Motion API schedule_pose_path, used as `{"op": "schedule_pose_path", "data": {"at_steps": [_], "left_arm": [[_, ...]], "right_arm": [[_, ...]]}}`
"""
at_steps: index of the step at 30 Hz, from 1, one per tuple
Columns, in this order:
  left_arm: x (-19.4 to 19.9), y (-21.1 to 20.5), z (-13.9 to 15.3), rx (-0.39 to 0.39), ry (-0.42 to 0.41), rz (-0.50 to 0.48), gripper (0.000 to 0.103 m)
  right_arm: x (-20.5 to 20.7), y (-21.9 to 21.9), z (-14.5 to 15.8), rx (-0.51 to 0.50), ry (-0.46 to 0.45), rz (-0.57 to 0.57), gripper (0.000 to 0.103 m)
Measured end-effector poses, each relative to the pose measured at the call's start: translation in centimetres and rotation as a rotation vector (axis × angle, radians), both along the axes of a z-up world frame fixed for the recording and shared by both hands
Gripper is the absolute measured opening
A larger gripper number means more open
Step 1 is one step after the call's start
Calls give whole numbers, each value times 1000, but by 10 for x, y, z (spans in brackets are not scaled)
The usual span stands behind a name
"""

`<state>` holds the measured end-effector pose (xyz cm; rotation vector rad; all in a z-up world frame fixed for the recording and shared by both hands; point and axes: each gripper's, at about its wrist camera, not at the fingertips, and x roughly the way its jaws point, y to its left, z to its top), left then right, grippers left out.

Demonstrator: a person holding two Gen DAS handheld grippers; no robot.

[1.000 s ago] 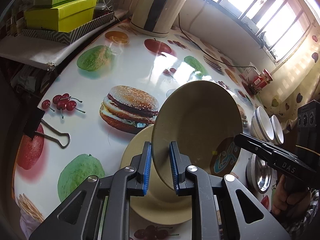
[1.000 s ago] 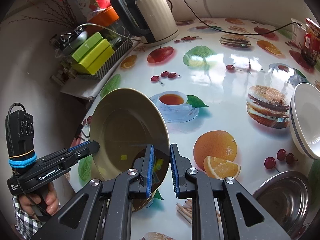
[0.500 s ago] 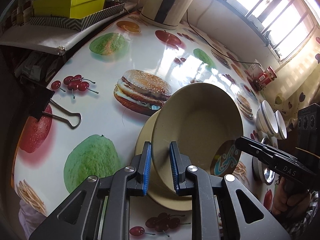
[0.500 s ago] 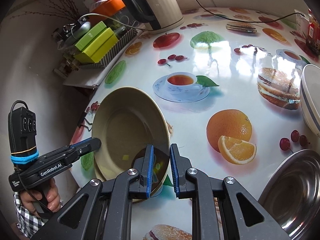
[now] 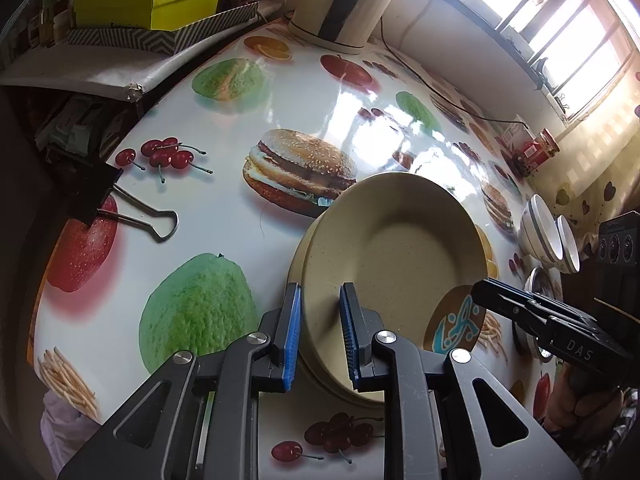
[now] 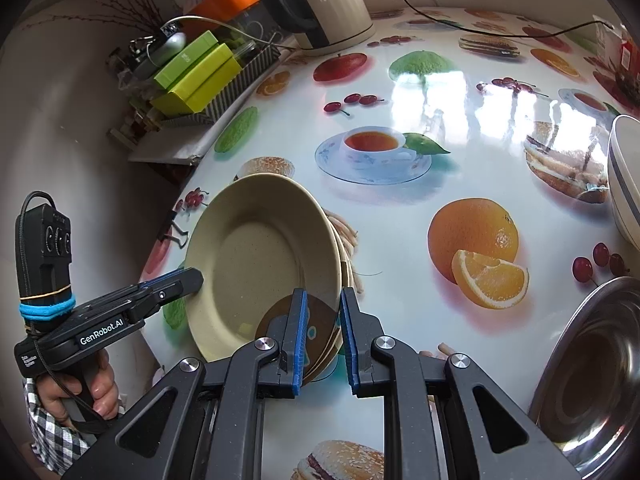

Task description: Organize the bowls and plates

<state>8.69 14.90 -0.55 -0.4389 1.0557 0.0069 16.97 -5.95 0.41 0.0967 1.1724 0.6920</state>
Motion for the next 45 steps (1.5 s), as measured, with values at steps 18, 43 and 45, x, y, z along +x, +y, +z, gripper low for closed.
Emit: {"op": "schedule_pose_path", "data": {"at_steps": [18,43,45], "left_arm": [[-1,-3,0,25,8,-2,20],[1,-4,0,40,15,-3,20],[1,-3,0,40,13,-2,20]], "right_arm": [[-6,3,-5,-28,-17,18,17],[-16,17,-2,-130,-102,58,25],[-15,17,-2,-128,-99,58,25]]}}
